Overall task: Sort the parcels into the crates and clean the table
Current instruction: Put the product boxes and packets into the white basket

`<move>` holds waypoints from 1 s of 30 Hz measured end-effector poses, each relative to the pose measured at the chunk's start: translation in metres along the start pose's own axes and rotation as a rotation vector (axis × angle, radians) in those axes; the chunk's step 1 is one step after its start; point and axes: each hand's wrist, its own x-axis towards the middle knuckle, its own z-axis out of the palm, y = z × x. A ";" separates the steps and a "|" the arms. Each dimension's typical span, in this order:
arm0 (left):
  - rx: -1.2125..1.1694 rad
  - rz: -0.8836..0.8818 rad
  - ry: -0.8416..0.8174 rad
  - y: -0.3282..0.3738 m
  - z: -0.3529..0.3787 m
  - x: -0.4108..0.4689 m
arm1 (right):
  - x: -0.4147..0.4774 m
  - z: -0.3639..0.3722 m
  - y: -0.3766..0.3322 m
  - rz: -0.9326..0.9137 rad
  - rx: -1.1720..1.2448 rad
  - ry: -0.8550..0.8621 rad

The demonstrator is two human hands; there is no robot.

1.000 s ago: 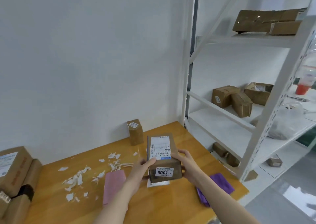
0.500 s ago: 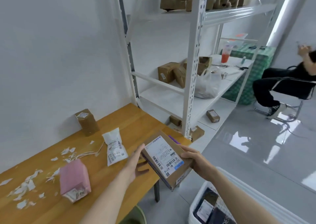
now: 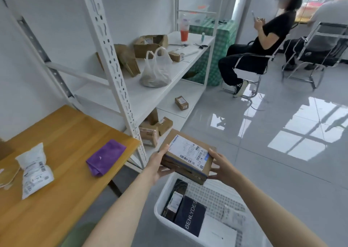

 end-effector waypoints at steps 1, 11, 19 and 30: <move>-0.011 -0.006 -0.002 -0.006 0.018 0.006 | 0.001 -0.017 0.000 0.031 0.019 -0.002; 0.293 -0.128 -0.029 -0.041 0.085 0.066 | 0.015 -0.088 0.009 0.126 0.064 -0.001; 0.734 -0.128 -0.189 -0.058 0.094 0.164 | 0.090 -0.088 0.077 0.109 0.158 0.433; 1.006 -0.171 -0.258 -0.158 0.074 0.321 | 0.211 -0.095 0.188 0.208 0.252 0.659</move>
